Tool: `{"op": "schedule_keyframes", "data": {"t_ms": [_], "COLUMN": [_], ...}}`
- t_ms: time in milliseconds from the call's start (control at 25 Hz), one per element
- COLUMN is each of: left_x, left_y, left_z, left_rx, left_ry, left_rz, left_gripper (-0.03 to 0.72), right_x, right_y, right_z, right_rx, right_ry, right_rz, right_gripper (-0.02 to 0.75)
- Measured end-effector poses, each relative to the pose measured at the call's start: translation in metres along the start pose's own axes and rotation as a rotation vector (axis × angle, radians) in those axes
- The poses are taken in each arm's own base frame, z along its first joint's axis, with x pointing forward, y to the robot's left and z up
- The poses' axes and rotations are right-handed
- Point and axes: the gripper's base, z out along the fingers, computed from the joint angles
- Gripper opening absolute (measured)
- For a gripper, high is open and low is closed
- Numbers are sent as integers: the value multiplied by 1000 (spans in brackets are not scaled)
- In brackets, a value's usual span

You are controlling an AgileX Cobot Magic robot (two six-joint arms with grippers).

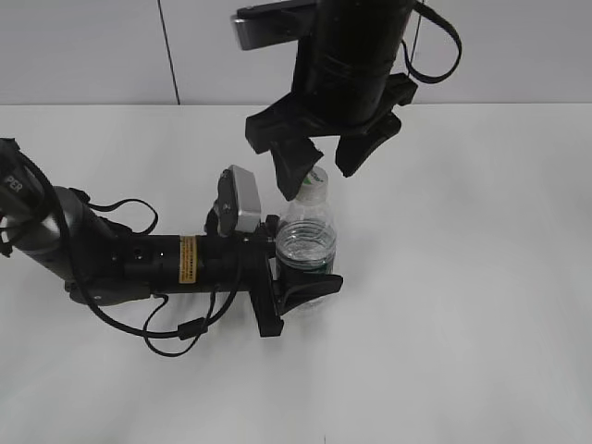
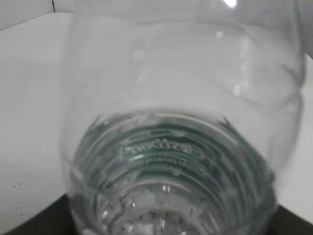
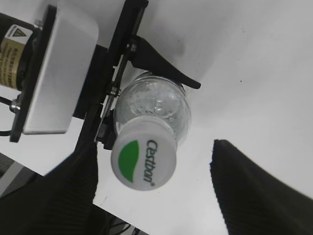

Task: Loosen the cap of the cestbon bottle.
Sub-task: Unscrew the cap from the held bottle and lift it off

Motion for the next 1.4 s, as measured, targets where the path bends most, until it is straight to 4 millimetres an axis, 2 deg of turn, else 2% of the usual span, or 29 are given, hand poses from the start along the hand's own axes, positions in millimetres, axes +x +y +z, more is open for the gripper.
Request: {"op": "schedule_keyframes", "data": {"t_ms": [240,320,400,560,920,1400], "left_x": [0,0,0,0,0,0], "left_y": [0,0,0,0,0,0], "left_z": [0,0,0,0,0,0], "left_rx": [0,0,0,0,0,0], "left_ry": [0,0,0,0,0,-1], "left_rz": [0,0,0,0,-1,0], "left_gripper": [412,412,412,412,412,412], "right_x": [0,0,0,0,0,0], "right_y": [0,0,0,2,3,3], "right_z": [0,0,0,0,0,0], "right_rx": [0,0,-2,-17,-30,-30], "right_ry": [1,1,1,1,-1,-5], "right_rz": [-2,-11,-25,-42,-130,-399], "right_gripper": [543,520,466,293,290,290]}}
